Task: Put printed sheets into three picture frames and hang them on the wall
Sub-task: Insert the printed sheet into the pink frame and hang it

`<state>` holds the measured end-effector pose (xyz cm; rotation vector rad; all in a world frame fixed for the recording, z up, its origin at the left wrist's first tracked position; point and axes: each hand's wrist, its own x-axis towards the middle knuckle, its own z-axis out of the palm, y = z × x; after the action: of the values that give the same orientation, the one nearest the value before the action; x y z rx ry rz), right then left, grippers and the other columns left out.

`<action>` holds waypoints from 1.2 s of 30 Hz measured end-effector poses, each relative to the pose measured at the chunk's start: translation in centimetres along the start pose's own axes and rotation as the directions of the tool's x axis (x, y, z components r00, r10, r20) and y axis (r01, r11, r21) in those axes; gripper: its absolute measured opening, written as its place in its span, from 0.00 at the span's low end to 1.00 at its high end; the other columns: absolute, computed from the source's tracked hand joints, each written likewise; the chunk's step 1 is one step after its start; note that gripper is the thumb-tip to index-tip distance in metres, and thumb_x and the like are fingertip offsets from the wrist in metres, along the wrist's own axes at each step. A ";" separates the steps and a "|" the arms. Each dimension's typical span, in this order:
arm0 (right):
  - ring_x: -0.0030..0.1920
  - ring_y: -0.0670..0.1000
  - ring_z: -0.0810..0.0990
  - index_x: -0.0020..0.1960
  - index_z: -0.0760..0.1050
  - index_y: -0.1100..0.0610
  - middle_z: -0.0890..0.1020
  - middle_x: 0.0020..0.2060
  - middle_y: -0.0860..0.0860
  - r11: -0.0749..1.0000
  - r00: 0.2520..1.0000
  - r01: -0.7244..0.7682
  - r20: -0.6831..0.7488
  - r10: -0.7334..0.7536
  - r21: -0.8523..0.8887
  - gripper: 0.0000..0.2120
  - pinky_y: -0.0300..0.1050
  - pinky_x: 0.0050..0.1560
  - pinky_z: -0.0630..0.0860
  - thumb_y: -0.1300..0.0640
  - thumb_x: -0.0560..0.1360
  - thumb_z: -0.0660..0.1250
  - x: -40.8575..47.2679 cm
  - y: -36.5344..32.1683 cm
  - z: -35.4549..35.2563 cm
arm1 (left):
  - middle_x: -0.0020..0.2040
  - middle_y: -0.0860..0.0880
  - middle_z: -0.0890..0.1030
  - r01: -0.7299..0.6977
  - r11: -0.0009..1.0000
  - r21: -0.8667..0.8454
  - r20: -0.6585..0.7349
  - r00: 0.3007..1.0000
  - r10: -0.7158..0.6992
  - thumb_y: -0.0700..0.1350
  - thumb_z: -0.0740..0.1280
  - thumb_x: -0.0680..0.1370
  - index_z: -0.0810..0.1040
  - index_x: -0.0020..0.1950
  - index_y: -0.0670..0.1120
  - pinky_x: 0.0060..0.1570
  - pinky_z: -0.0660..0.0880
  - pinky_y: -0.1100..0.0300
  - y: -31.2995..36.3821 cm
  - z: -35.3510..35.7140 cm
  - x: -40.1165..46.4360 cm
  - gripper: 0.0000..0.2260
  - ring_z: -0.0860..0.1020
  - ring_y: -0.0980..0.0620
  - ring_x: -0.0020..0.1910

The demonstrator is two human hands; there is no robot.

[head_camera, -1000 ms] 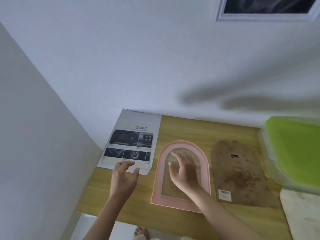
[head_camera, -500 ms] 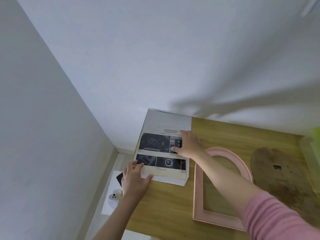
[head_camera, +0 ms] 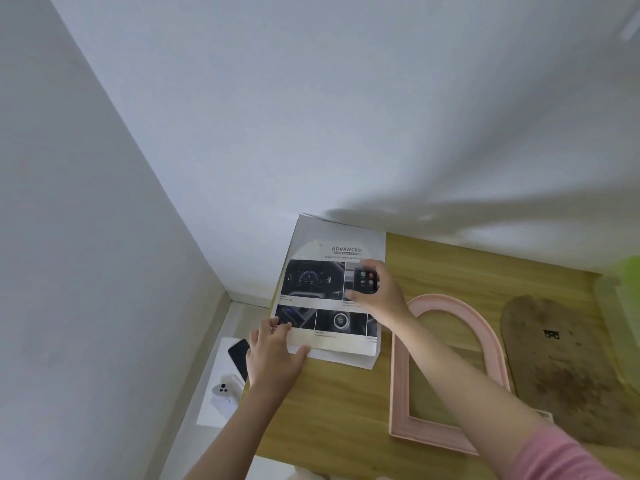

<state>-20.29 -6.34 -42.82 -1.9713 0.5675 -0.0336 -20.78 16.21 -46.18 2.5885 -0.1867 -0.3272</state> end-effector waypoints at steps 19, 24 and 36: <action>0.31 0.57 0.76 0.50 0.80 0.50 0.84 0.44 0.52 0.977 0.979 -0.035 -0.189 0.075 0.208 0.17 0.39 0.31 0.72 0.71 0.75 0.62 -12.2 3.4 -4.5 | 0.51 0.51 0.78 -0.042 0.880 -0.474 0.075 0.993 0.087 0.38 0.70 0.71 0.77 0.56 0.48 0.36 0.72 0.69 4.6 -2.4 -3.6 0.14 0.78 0.53 0.45; 0.49 0.47 0.80 0.55 0.79 0.54 0.82 0.49 0.48 0.989 0.943 -0.093 -0.308 0.126 0.119 0.13 0.46 0.54 0.78 0.67 0.74 0.65 -15.2 6.2 -9.0 | 0.51 0.54 0.77 -0.118 0.883 -0.454 0.158 0.965 0.210 0.39 0.73 0.69 0.76 0.58 0.48 0.39 0.72 0.69 7.7 0.8 -6.7 0.19 0.75 0.57 0.39; 0.45 0.46 0.74 0.61 0.75 0.59 0.73 0.50 0.51 0.954 0.912 -0.227 -0.386 0.137 -0.196 0.16 0.33 0.47 0.68 0.63 0.73 0.68 -18.8 11.9 -13.0 | 0.52 0.55 0.72 -0.322 0.902 -0.289 0.290 0.868 0.403 0.44 0.73 0.70 0.76 0.62 0.46 0.46 0.76 0.69 10.8 6.1 -9.4 0.21 0.78 0.57 0.43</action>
<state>-44.89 -13.96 -42.90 -2.1483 1.0439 -0.2339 -32.17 5.87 -43.94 2.1862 -0.7127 -0.6176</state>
